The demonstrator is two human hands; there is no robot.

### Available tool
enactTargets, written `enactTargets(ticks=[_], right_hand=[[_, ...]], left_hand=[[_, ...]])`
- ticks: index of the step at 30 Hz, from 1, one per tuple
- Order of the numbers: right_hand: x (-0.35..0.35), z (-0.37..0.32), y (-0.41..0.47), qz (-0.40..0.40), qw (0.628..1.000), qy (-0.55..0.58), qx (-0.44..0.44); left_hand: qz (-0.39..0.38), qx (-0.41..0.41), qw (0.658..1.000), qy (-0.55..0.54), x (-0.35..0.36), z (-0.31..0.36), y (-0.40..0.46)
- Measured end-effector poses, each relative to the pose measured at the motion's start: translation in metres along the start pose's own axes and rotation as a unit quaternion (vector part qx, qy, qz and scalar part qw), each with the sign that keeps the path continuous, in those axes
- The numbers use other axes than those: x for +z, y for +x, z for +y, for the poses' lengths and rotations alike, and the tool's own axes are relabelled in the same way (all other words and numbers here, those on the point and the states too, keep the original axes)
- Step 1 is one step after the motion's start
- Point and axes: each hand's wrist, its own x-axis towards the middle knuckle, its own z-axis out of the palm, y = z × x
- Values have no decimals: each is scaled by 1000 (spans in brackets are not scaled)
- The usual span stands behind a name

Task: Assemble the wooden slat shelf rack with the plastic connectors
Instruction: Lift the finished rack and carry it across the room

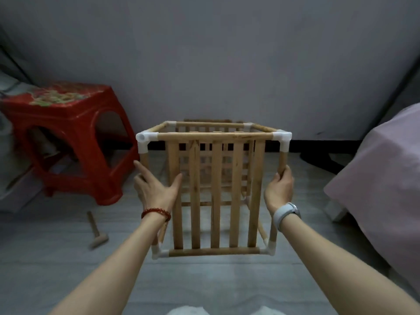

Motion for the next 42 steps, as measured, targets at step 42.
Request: enactTargets(ticks=[42], right_hand=[[-7,-198,137,-196,921,-336,-11]], left_hand=[[-86,-8,965,248,-50,142,160]])
